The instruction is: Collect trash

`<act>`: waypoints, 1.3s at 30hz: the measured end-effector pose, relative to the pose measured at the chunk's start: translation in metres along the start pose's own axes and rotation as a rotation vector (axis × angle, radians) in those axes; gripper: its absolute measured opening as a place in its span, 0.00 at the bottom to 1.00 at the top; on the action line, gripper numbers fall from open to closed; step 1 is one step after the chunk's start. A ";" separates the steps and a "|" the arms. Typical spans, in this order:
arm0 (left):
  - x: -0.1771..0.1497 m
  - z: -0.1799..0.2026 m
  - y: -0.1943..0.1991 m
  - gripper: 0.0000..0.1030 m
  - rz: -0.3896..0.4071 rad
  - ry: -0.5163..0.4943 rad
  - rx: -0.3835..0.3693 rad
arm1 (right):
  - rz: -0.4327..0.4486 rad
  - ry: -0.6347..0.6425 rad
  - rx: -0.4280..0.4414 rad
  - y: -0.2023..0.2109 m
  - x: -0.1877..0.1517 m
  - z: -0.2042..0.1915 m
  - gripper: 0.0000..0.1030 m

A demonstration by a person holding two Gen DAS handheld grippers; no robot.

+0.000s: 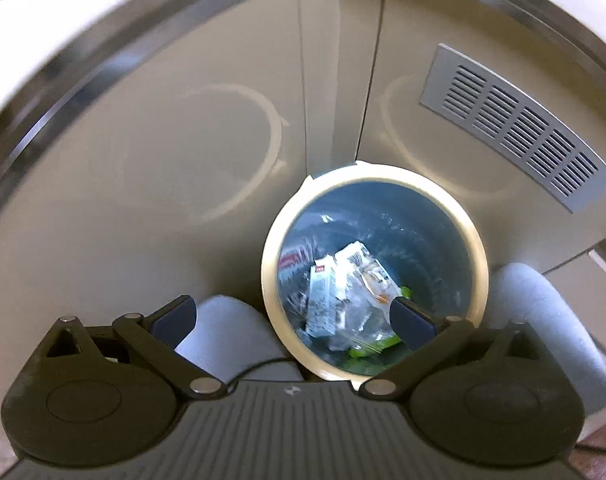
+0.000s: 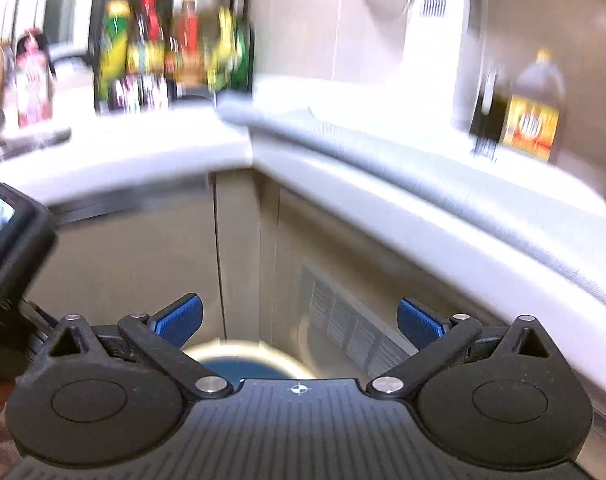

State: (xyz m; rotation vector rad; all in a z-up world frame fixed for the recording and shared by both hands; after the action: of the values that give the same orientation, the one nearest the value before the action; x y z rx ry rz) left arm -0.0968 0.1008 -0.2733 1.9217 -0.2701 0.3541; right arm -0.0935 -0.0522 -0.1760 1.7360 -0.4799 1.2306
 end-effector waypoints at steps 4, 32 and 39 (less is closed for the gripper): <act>0.006 -0.004 0.015 1.00 0.078 -0.004 0.020 | -0.172 -0.060 0.022 -0.018 -0.018 0.004 1.00; -0.025 0.006 -0.045 1.00 -0.206 -0.012 -0.024 | -0.581 -0.072 -0.032 -0.083 -0.102 -0.008 1.00; -0.024 0.006 -0.045 1.00 -0.197 -0.021 -0.013 | -0.598 -0.096 -0.029 -0.086 -0.108 -0.006 1.00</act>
State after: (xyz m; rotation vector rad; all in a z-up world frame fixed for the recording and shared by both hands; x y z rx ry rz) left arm -0.1029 0.1117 -0.3234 1.9208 -0.0948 0.2004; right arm -0.0786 -0.0247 -0.3105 1.7422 -0.0169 0.7108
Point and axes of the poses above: each gripper's, at about its wrist camera, not at the fingertips, and y roughly against the way its jaws point, z to its right, x to its top, the point moved 10 cm from there along -y, roughly the way its jaws point, and after that the axes turned 14 degrees about x, right-handed, at the moved point
